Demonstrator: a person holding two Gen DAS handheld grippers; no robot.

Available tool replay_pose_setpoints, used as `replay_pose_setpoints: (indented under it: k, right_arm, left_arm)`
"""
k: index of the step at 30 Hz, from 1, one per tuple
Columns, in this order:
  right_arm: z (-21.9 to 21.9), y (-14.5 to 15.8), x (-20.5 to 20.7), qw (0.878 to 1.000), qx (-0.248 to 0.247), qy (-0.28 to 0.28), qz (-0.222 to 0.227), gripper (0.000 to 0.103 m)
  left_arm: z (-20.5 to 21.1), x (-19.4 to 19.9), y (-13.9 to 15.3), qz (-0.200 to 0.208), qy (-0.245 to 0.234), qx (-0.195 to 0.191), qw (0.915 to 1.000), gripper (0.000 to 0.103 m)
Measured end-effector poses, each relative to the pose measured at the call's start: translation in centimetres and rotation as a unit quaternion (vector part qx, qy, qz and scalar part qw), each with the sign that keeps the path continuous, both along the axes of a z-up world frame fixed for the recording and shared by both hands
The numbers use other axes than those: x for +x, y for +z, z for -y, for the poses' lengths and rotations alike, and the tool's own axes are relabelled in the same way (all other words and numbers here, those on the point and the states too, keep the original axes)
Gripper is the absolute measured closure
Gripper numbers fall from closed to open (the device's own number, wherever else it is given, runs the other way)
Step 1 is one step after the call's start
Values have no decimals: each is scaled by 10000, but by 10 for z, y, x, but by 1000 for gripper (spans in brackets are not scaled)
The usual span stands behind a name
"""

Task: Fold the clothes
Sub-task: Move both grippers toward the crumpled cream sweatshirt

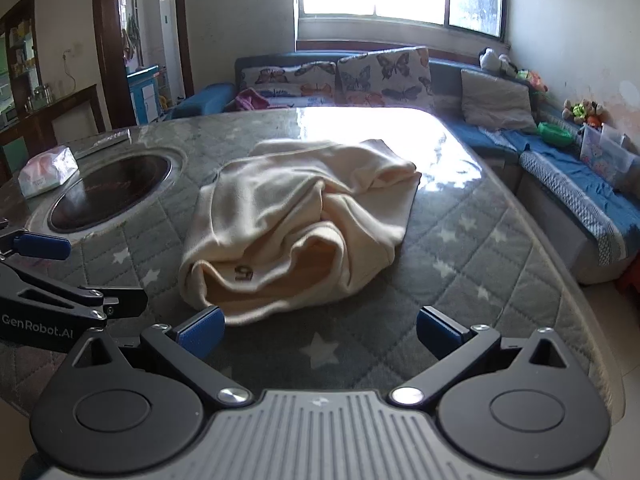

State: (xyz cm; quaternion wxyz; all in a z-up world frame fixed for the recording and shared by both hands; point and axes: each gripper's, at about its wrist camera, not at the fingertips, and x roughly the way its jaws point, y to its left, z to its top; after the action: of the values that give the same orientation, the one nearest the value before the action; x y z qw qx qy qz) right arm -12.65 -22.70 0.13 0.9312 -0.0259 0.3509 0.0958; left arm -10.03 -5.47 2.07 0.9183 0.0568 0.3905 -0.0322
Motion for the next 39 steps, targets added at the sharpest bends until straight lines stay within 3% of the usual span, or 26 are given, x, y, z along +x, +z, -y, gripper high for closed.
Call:
replay_pose_setpoints:
  k: [39]
  right_arm:
    - [-2,2,10,10000,-12,9,5,0]
  left_arm:
    - [-6,18,7,36,10,28,10000,0]
